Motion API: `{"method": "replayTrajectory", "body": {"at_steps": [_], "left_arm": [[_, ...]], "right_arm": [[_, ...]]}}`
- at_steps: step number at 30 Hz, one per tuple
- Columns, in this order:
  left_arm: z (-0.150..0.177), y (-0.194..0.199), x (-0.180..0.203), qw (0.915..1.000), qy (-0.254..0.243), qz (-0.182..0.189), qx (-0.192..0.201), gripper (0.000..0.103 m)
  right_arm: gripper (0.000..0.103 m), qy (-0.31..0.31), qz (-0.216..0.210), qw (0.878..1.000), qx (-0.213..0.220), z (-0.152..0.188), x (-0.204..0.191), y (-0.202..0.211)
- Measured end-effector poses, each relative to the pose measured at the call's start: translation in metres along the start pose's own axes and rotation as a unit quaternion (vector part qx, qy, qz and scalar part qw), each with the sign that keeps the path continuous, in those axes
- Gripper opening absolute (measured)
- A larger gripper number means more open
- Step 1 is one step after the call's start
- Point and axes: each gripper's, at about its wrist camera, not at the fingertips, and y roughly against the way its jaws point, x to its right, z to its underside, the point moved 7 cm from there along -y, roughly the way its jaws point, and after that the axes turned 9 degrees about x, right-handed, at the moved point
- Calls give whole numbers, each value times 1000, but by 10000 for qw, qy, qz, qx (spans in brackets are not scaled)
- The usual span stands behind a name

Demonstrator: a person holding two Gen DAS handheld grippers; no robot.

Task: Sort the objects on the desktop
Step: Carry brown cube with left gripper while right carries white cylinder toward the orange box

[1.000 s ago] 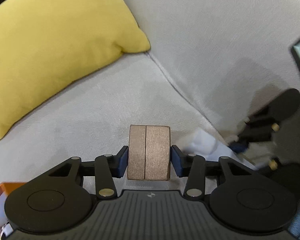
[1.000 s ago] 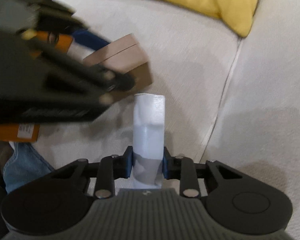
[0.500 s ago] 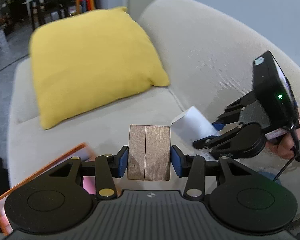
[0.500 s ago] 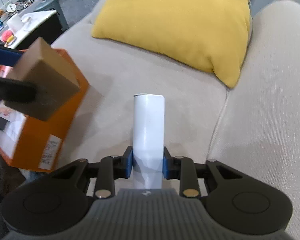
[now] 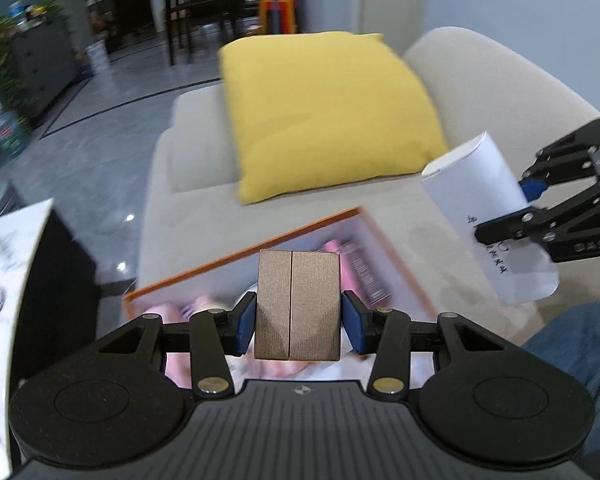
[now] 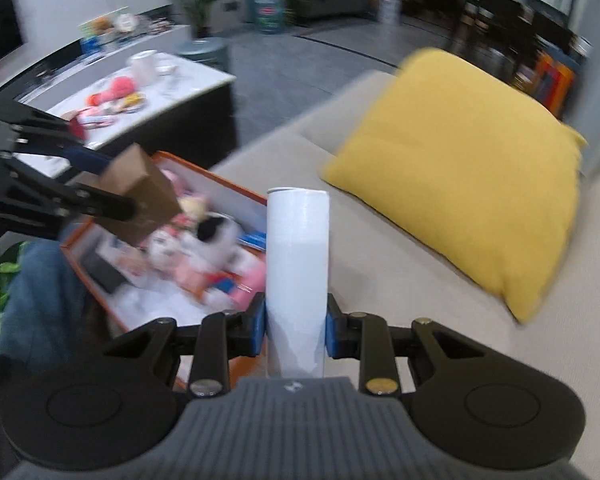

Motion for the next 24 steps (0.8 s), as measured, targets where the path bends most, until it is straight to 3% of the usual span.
{"method": "replayTrajectory", "body": {"at_steps": [5, 9, 17, 24], "left_arm": [[26, -2, -27, 9991, 336, 60, -233, 52], [43, -5, -33, 9971, 440, 430, -441, 52], [68, -30, -29, 9911, -360, 835, -974, 52], [92, -45, -21, 9719, -1405, 1226, -1434, 52]], "right_arm": [[30, 438, -490, 9978, -27, -29, -53, -20], [30, 661, -742, 9949, -187, -37, -76, -48], [30, 851, -1098, 9874, -760, -20, -94, -100], [30, 1159, -1325, 9760, -1279, 0, -99, -131]]}}
